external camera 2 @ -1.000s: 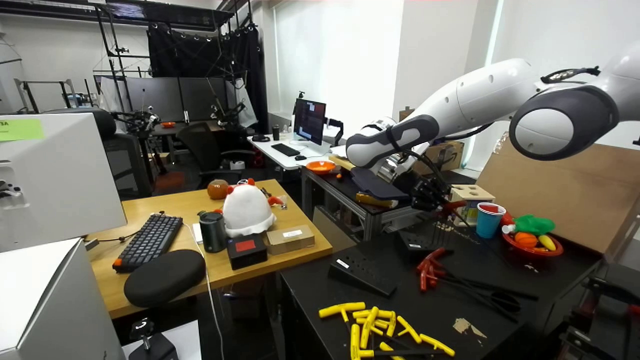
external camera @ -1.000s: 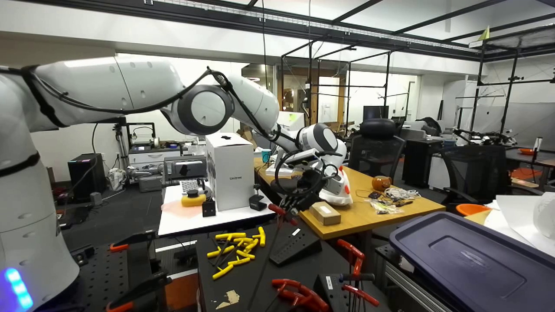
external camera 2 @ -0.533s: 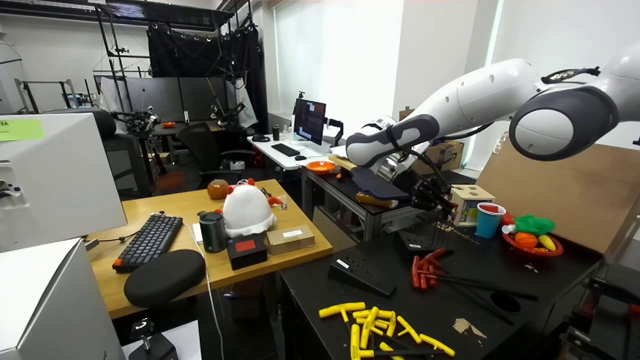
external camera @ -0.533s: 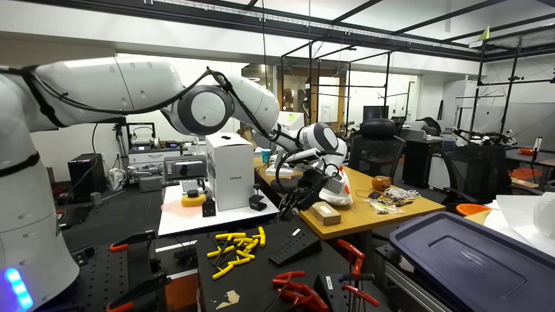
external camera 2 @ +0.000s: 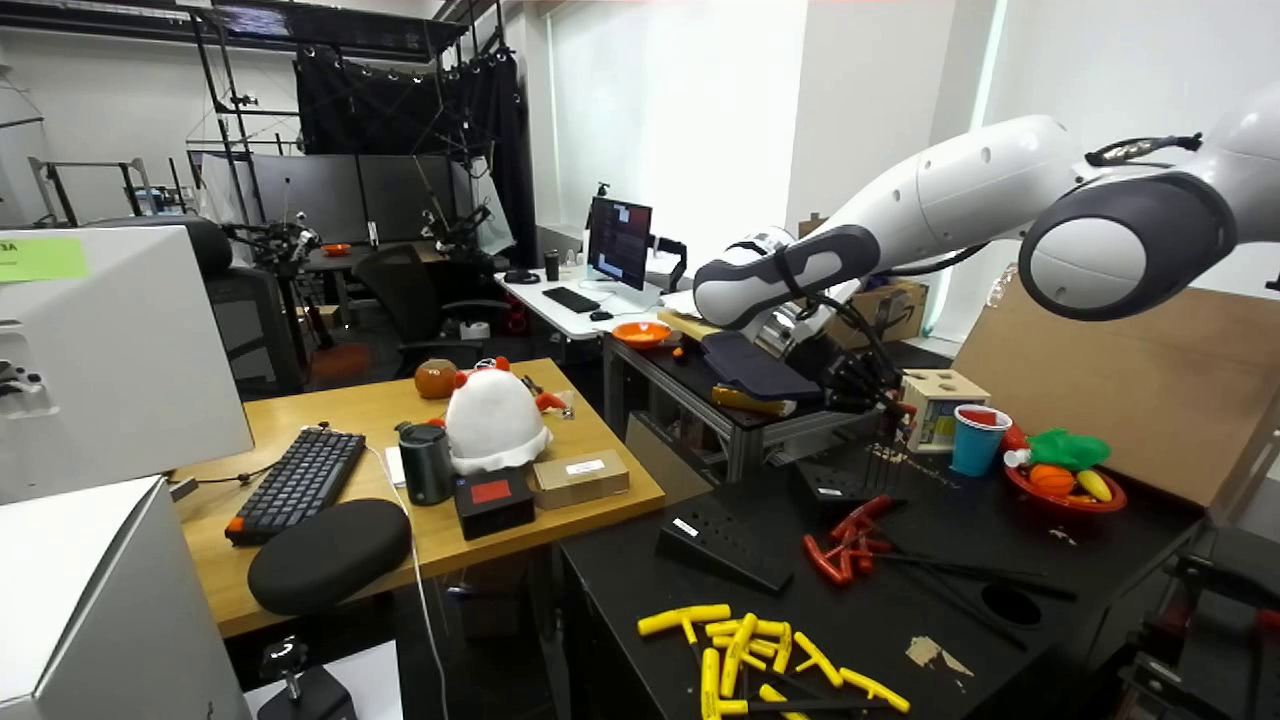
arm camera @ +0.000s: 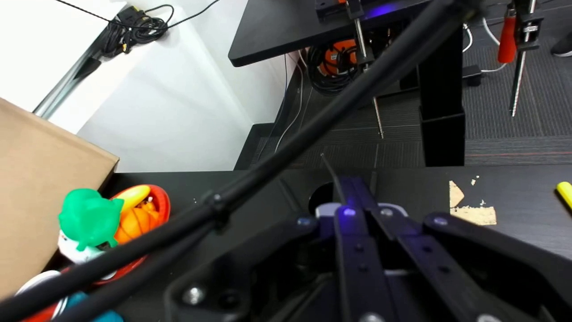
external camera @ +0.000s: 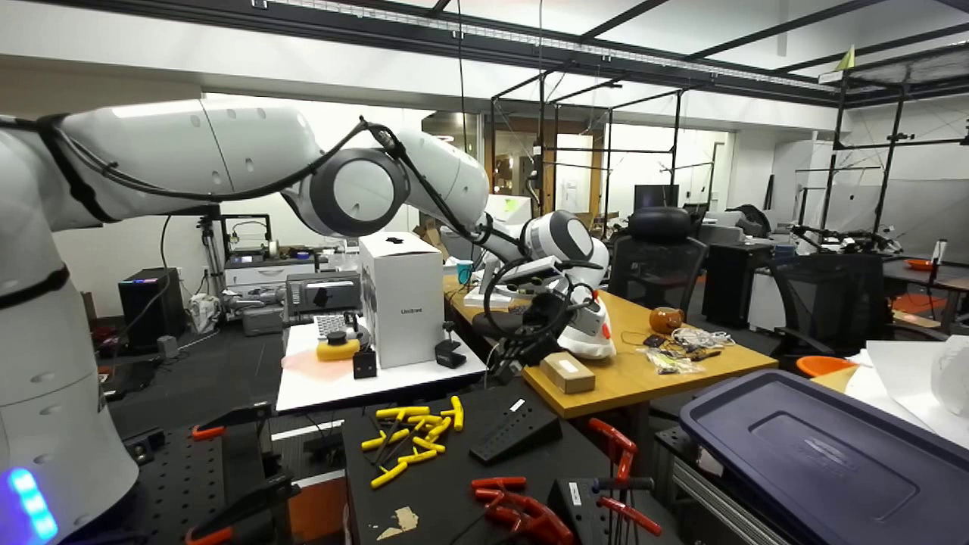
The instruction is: Pick up the red object, then place it on the table
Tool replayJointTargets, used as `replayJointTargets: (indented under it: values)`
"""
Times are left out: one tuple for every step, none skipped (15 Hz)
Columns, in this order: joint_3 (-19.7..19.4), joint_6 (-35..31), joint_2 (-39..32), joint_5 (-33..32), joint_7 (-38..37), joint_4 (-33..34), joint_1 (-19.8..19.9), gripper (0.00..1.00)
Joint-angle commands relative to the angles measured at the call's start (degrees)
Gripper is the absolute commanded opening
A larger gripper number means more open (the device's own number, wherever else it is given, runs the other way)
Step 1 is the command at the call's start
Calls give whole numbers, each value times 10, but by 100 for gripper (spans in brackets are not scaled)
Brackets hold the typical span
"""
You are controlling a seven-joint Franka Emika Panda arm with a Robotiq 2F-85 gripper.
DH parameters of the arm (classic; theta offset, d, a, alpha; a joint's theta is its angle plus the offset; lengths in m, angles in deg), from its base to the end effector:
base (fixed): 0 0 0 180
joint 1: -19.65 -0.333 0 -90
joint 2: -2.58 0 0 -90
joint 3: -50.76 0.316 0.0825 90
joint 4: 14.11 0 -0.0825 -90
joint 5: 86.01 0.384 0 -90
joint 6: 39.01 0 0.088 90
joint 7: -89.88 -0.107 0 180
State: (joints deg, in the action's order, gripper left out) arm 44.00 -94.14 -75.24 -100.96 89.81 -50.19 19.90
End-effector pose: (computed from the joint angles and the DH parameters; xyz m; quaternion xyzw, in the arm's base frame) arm 0.6651 -0.0802 0.1189 0.8547 -0.0536 -0.4868 0.1722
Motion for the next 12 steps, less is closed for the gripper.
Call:
replayJointTargets:
  values:
    - [5, -3, 9, 11, 8, 24, 13, 0]
    - [8, -10, 15, 17, 3, 28, 18, 0]
    - [11, -17, 21, 24, 2, 34, 24, 0]
    - [14, -24, 25, 31, -3, 40, 30, 0]
    - [17, -31, 32, 39, -5, 46, 37, 26]
    - [19, -39, 37, 47, -4, 53, 43, 27]
    - [22, -47, 44, 56, -4, 60, 50, 34]
    - [25, -55, 49, 62, -3, 66, 56, 41]
    - [28, -63, 55, 69, -4, 73, 63, 50]
    - [31, -72, 60, 75, -5, 80, 71, 56]
    - [34, -78, 64, 81, -5, 87, 77, 63]
    - [29, -59, 31, 91, -2, 161, 84, 72]
